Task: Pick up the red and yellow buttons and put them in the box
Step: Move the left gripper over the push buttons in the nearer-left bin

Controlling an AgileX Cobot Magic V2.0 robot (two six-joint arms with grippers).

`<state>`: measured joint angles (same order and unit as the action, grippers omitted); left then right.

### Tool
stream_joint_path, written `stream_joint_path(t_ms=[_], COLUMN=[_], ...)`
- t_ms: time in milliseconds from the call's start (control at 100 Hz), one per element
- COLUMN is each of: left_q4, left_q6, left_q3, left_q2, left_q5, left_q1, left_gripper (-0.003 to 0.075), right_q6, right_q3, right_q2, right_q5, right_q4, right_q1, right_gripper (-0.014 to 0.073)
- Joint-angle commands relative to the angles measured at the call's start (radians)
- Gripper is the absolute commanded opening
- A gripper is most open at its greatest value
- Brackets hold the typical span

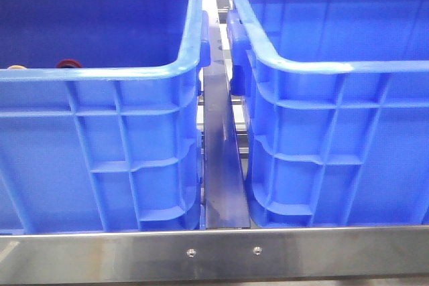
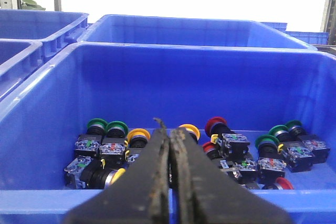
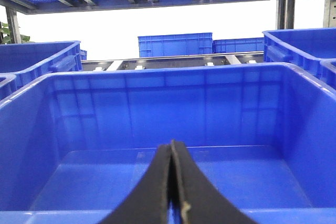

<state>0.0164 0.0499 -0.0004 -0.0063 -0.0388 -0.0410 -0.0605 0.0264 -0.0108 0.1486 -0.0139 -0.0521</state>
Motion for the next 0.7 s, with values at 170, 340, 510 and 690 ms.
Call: stream_joint_path(t_ms=[170, 340, 510, 690], left_q4=[-0.009, -0.030, -0.030, -0.030], left_q6=[0.005, 0.007, 0.007, 0.007], left_q3=[0.045, -0.027, -0.216, -0.468], left_q2=[-0.029, -0.029, 0.017, 0.184], left_q5=[-0.081, -0.065, 0.084, 0.313], left_q1=[0.004, 0.004, 0.004, 0.004], left_gripper=[-0.0019, -0.0019, -0.0019, -0.0019], right_q6=[0.004, 0.004, 0.004, 0.004], right_q3=[-0.010, -0.010, -0.010, -0.010], right_q2=[-0.027, -0.027, -0.027, -0.027], right_q5=[0.080, 0.080, 0.080, 0.080], right_q4=[0.008, 0.008, 0.008, 0.008], right_q1=[0.004, 0.004, 0.004, 0.004], right_gripper=[-0.0105, -0.0105, -0.0105, -0.0105])
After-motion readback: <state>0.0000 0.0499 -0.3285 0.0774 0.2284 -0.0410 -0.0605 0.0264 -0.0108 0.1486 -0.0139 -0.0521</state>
